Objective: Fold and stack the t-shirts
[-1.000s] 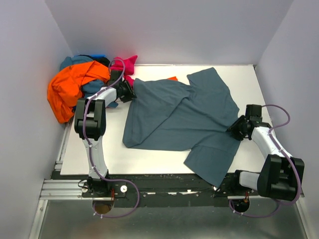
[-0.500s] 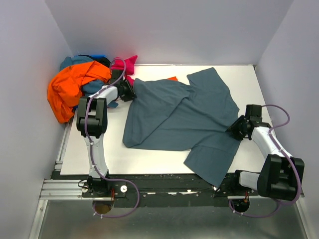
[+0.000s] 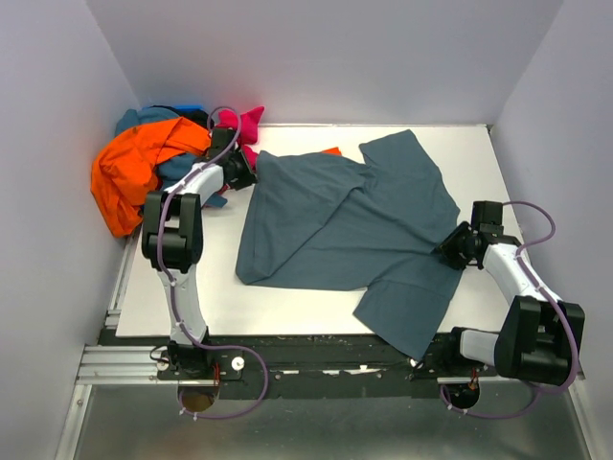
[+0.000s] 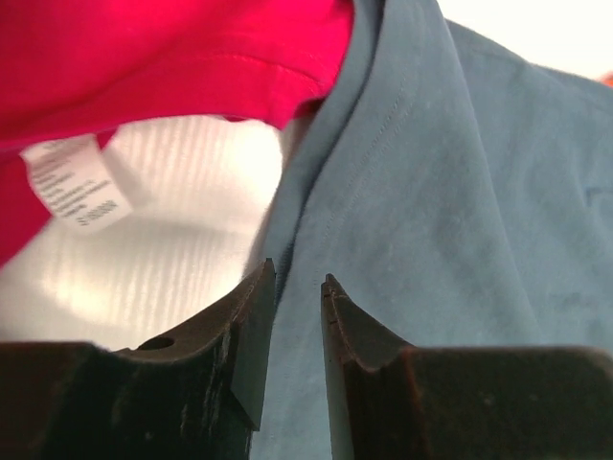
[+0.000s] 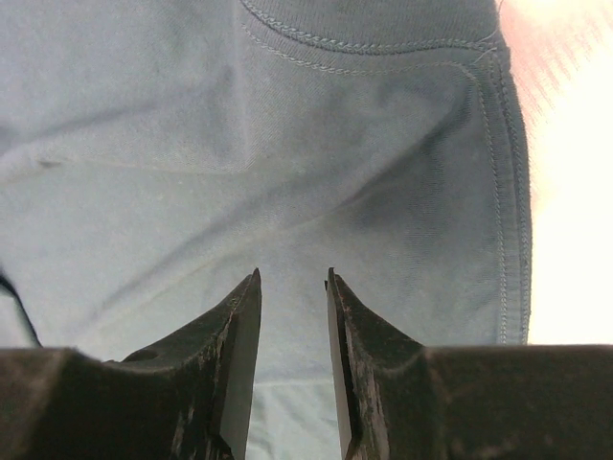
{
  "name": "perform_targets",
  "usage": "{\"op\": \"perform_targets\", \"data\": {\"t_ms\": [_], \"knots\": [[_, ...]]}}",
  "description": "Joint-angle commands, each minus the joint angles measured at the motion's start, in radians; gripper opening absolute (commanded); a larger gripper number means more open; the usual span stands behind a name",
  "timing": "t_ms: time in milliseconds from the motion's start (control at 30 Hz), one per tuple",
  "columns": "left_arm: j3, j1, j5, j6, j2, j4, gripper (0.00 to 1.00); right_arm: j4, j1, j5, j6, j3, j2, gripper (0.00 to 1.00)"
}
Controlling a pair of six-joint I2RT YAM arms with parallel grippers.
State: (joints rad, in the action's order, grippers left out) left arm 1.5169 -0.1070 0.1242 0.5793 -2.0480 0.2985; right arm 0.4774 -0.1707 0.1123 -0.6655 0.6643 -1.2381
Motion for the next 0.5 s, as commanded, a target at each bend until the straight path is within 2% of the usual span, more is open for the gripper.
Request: {"op": "perform_targets", "data": {"t_ms": [0, 133, 233, 467], "knots": [[0.017, -0.007, 0.12, -0.006, -0.076, 0.004, 0.4, -0.013, 0.004, 0.03, 0.001, -0.008, 0.006, 0.41], [0.037, -0.008, 0.117, -0.004, -0.109, 0.019, 0.45, -0.016, 0.004, 0.047, 0.009, -0.005, 0.012, 0.41], [0.054, -0.005, 0.13, -0.006, -0.127, 0.021, 0.45, -0.016, 0.002, 0.049, 0.007, -0.003, 0.014, 0.41], [0.069, 0.004, 0.189, 0.008, -0.152, 0.021, 0.35, -0.019, 0.002, 0.056, 0.009, 0.0, 0.003, 0.41]]}}
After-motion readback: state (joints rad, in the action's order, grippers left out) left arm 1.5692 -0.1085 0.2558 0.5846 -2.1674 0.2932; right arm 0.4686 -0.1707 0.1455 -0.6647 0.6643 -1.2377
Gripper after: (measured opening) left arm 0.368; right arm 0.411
